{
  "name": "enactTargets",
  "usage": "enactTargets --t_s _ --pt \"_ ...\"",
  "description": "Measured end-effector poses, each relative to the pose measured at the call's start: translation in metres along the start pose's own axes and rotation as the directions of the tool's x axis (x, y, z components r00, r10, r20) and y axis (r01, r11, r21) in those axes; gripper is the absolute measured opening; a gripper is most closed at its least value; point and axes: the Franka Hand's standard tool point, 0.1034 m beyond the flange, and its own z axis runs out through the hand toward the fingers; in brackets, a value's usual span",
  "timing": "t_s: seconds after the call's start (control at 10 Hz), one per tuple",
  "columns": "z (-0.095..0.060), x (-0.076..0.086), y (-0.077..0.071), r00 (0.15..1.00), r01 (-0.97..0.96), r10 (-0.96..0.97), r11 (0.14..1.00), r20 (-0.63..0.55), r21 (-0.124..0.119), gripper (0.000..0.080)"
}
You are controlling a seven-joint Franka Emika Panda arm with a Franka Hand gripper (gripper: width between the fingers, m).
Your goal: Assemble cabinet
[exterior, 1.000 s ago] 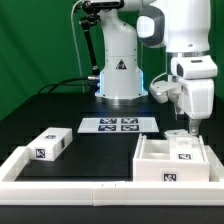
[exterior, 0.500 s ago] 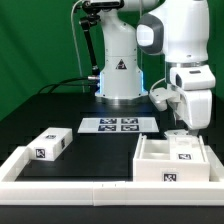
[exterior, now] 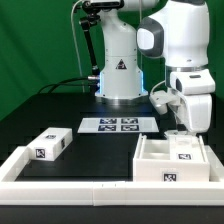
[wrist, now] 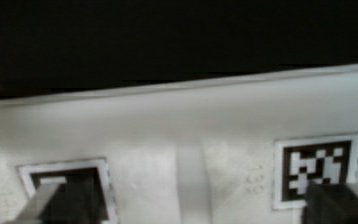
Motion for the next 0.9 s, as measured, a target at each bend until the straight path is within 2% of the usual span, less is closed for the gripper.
enactTargets --t_s 0.1,0.2,0.3,0.4,0.8,0.9 --pt "0.0010 -0.0007 -0.0005 1.000 -0.001 0.001 1.000 0.000 0.003 0.0423" --pt "0.0014 -0.0013 -0.0003 1.000 -0.002 0.002 1.000 0.001 0.004 0.0287" --pt "0.0018 -0.0015 -0.0002 1.000 -0.002 0.002 1.000 0.001 0.005 0.0106" --pt "0.0017 -0.0014 0.0000 1.000 -0.003 0.003 1.000 0.001 0.005 0.0068" --pt "0.0011 -0.0017 -0.0003 1.000 -0.018 0.018 1.000 0.001 0.005 0.0068" --pt "-0.0048 -0.0042 -0.0027 0.997 -0.082 0.082 0.997 0.013 0.010 0.0068"
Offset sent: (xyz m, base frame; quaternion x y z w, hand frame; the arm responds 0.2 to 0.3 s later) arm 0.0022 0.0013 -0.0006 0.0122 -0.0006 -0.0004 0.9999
